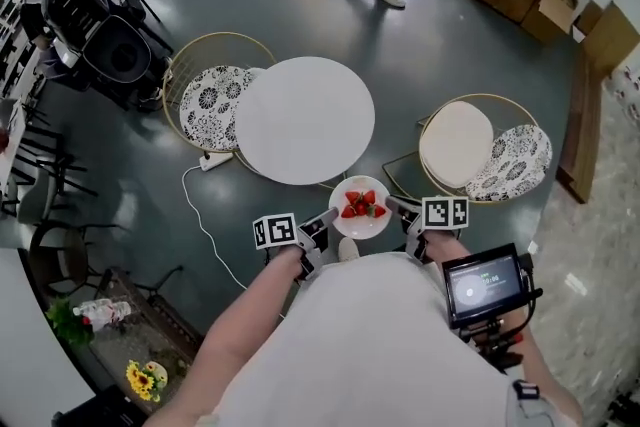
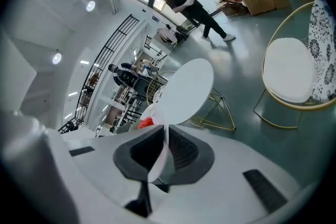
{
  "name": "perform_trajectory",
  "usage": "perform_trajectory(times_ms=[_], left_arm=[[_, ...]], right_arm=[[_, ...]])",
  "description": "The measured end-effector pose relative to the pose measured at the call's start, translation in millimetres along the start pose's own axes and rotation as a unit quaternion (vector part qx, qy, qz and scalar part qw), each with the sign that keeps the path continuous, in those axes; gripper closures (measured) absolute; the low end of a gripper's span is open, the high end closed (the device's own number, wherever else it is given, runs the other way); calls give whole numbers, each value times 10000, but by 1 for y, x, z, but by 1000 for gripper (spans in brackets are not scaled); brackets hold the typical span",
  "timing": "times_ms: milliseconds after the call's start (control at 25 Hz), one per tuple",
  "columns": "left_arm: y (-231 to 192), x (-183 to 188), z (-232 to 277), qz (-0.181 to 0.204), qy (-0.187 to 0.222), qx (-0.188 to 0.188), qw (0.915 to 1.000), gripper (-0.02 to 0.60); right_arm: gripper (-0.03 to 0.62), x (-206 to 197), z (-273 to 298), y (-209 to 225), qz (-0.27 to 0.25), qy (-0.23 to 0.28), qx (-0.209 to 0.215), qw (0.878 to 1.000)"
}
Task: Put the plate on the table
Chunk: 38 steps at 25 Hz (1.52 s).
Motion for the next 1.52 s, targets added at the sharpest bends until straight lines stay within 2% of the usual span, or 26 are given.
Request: perform_trajectory(times_ms=[280,720,1080,1360,1520], left_arm=[[-16,31,-28,-92,438,66,9990,565],[-37,74,-34,-259,990,287,9943,563],[-47,132,1,-326,1059,629,9919,563],[-46,197,42,-296,1109,880,9895,563],[-46,209,43,-176,1123,1159,9867,563]], right_arm=[[566,17,45,-24,-334,-367,139,9987],[566,53,100,-26,-595,-860,366,9938],[566,114,135,-4,-538,-1136,536,9906],[566,187,167,17,-463,-1275,791,9876],[566,197,176,18,-437,-1422,990,9839]])
Point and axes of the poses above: the fingertips, and each gripper's own axes: z forward along the fingers, y to its right, x out of its top, the point moved 1 cm from there along -z, backward along the fingers, and after that the axes turned 3 degrees about -x, right-handed, at the moved point
